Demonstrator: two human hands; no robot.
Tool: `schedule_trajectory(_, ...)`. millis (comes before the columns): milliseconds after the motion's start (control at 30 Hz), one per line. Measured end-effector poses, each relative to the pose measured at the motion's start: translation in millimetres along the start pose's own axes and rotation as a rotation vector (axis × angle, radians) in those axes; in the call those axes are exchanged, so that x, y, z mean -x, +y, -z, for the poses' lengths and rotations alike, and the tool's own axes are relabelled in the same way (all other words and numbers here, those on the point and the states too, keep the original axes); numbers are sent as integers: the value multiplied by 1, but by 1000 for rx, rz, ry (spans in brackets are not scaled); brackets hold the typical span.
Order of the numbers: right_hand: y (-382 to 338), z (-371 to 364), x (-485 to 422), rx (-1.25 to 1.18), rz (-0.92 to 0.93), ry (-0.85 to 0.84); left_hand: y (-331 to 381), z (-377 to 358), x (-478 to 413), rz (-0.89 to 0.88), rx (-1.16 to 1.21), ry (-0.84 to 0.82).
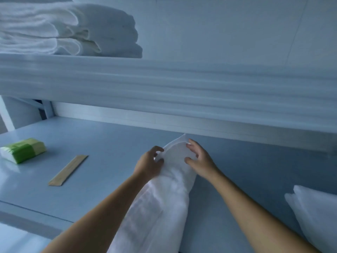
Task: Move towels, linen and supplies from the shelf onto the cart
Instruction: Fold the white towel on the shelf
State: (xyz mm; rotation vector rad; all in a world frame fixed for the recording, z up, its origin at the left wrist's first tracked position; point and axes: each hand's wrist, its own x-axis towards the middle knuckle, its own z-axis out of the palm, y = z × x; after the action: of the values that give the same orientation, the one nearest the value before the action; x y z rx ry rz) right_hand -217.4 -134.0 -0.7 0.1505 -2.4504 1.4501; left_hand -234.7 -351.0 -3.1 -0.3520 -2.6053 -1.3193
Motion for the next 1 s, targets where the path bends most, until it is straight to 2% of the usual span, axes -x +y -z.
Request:
schedule_trajectory(100, 5, -21, -7, 140, -16, -121, -15, 5, 3, 74, 133, -84)
schedule_trajectory(167, 12, -27, -11, 182, -39, -140, -17, 6, 6, 84, 208, -106)
schedule_trajectory(300, 21, -30, -19, 243, -10, -123, -13, 7, 10, 63, 132, -205)
schedule_trajectory(367, 21, -31, -27, 255, -6, -117, -10, 8, 9, 41, 148, -175)
schedule_trajectory(500, 17, -27, -42, 246, 9, -40, -8, 21, -2, -31, 75, 33)
schedule_trajectory(600, 16, -30, -50, 419, 65, -74, -18, 26, -3, 46, -118, -50)
schedule_trajectory(700, 23, -37, -54, 623, 110, -107, -30, 20, 4, 126, -136, -109)
schedule_trajectory(800, 26, -39, -62, 706, 95, -109, -33, 20, 4, 151, -175, -64)
schedule_trajectory(900, 20, -39, -77, 762, 24, -162, -33, 20, 2, 163, -202, -99)
schedule_trajectory(1000, 18, -41, -91, 689, -44, -155, -37, 18, 2, 154, -178, -105)
